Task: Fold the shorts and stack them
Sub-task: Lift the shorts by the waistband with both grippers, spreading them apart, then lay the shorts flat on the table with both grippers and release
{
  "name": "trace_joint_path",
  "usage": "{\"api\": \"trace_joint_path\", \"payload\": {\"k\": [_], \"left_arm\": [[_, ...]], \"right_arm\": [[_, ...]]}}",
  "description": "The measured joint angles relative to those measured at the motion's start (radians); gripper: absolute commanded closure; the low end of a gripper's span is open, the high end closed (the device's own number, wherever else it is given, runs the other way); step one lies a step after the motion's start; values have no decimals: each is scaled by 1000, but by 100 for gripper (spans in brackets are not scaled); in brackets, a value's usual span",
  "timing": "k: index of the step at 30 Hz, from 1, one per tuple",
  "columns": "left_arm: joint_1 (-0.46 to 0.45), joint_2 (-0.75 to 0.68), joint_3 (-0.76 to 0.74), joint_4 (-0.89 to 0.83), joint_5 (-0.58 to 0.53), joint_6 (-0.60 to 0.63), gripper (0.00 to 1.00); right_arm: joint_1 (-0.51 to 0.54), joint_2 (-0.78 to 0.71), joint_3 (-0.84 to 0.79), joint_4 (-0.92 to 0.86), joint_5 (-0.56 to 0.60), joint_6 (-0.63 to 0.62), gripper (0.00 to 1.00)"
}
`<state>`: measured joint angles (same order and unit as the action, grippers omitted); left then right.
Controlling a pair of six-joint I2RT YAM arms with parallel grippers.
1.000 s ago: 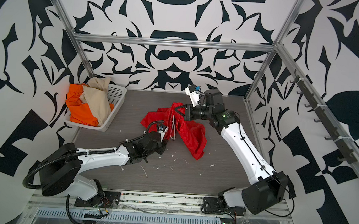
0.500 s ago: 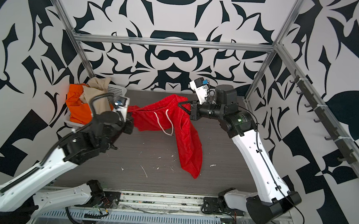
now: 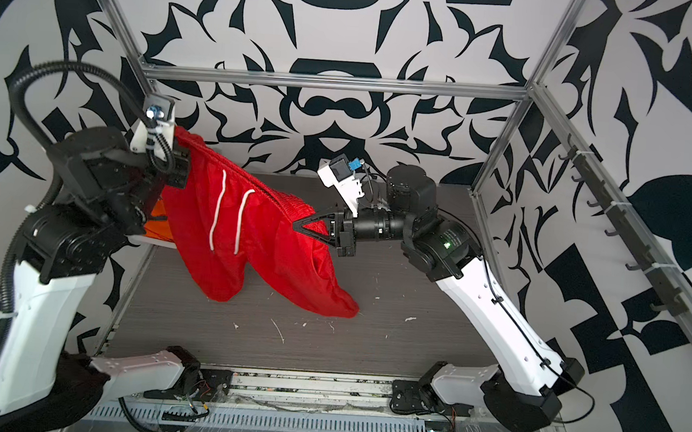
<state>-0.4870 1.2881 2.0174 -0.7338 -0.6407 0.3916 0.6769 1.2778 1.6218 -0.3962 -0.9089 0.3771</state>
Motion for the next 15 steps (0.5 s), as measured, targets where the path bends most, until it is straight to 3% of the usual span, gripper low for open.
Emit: {"api": "trace_joint_path", "payload": {"k": [4, 9, 10, 13, 14, 15], "left_arm": [[73, 241, 221, -33, 169, 27, 99], [92, 698, 554, -75, 386, 35, 92], [90, 777, 592, -74, 424, 33, 86], [71, 993, 626, -42, 508, 21, 49], [62, 1053, 626, -27, 513, 10, 39], [52, 1114, 626, -6, 514, 2, 31]], "right_arm": [[-119, -9, -123, 130, 17, 154, 100], [-333, -31, -449, 304, 107, 351, 100], [-356, -24, -502, 319, 129, 368, 100], [-397, 5, -642, 350, 199, 403, 100], [-412, 16, -688, 354, 222, 408, 96], [-426, 27, -730, 351, 243, 410, 78]]}}
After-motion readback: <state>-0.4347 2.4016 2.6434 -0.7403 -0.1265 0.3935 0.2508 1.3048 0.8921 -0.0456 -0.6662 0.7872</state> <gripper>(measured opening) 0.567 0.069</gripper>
